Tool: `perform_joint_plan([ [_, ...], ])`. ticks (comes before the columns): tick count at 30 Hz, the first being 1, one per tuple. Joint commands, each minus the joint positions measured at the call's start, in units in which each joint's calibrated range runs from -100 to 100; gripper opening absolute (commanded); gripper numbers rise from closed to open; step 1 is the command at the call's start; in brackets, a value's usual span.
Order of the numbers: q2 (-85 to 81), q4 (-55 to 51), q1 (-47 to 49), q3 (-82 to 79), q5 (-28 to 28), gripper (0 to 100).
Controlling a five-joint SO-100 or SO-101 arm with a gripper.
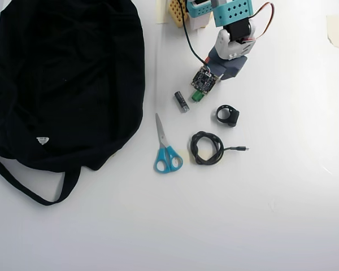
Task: Put the green marker into the black bag
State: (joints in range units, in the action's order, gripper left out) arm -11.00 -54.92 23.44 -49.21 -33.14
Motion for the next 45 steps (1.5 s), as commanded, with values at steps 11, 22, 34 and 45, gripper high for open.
perform_joint_plan([
  [11,-0.12,0.05,-0.33,1.15,0.1,17],
  [22,-0.12,-0.21,-0.4,1.15,0.21,2],
  [34,-1.53,-0.81,0.35,6.18,0.21,2],
  [45,-1.53,-22.17,0.35,21.72,0.31,2],
])
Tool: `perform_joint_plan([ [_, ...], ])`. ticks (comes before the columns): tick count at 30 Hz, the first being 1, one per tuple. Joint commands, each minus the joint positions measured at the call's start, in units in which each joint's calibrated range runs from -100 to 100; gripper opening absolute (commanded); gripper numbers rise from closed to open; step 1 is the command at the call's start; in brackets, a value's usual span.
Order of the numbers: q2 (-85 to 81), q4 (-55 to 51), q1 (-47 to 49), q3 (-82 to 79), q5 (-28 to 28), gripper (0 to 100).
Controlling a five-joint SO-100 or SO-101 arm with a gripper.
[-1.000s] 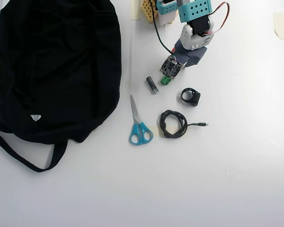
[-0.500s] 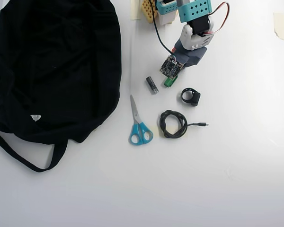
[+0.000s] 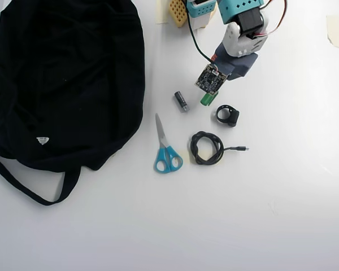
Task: Put the green marker into the black bag
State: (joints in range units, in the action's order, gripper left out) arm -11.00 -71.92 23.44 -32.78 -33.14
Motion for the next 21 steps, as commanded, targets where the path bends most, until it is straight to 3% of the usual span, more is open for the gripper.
perform_joint_plan([
  [1,-1.61,-6.2,0.42,6.01,0.89,2],
  [10,-1.61,-8.36,-3.99,11.22,9.54,2],
  [21,-1.61,-8.36,-20.07,18.77,22.02,2],
])
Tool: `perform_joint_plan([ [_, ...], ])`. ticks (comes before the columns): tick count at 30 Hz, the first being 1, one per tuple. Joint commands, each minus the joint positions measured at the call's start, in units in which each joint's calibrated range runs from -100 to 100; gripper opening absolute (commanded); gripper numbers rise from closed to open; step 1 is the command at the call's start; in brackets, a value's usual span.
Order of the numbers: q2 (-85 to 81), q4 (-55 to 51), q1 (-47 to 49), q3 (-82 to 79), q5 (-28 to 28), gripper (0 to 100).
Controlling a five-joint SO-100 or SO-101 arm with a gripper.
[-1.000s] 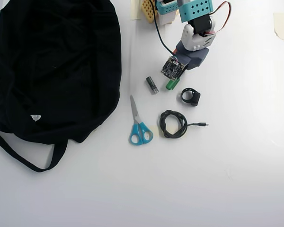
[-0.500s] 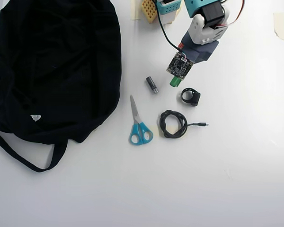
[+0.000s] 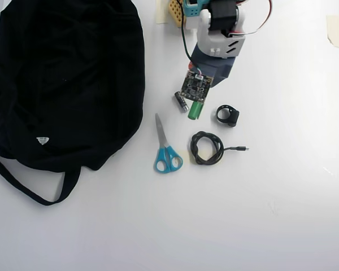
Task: Put the green marker into the black bag
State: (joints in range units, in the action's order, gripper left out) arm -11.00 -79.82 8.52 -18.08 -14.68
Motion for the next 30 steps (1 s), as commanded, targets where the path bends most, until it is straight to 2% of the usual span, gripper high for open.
perform_joint_plan([
  [1,-1.61,-0.54,-7.25,4.42,4.56,2],
  [11,-1.12,-0.54,-27.37,10.35,12.16,2],
  [21,2.12,1.61,-49.21,12.87,13.37,2],
  [23,6.93,4.37,-53.32,14.49,13.37,2],
  [28,30.92,3.68,-61.1,37.76,13.26,2],
  [30,36.98,3.68,-61.48,39.91,12.74,2],
])
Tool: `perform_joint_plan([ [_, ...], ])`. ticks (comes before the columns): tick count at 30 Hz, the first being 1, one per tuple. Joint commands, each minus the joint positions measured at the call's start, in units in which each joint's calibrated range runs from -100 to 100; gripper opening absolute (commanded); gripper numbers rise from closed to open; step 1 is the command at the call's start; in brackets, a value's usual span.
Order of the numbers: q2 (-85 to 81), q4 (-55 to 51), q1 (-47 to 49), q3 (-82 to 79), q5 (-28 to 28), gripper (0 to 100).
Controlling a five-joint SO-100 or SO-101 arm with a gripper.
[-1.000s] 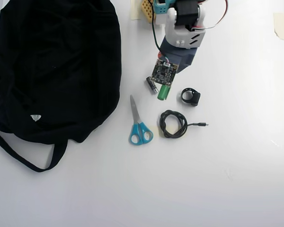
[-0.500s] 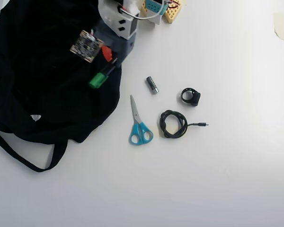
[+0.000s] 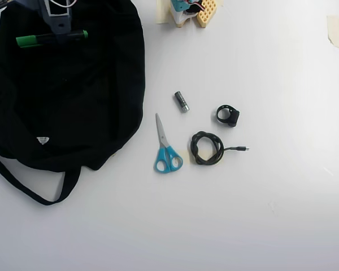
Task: Put the green marker into the black bag
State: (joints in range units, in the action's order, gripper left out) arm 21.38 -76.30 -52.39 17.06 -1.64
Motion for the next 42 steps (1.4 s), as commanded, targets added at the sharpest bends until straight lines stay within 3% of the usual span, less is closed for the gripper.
perform_joint_plan([
  [1,5.43,0.16,-0.57,4.59,-0.3,2],
  [6,4.43,-0.1,-0.49,4.05,-1.2,21],
  [11,-8.1,-13.88,4.3,9.71,-1.3,21],
  [15,-21.21,-22.75,14.77,9.27,-2.98,21],
  [19,-27.1,-20.94,29.73,-2.32,-4.34,21],
  [23,-49.1,-14.05,41.62,-27.03,-8.27,20],
  [26,-66.69,-5.61,46.55,-46.53,-11.84,3],
  [32,-79.55,-4.75,51.42,-55.15,-14.36,2],
  [42,-95.98,-5.44,58.67,-65.13,-13.89,2],
])
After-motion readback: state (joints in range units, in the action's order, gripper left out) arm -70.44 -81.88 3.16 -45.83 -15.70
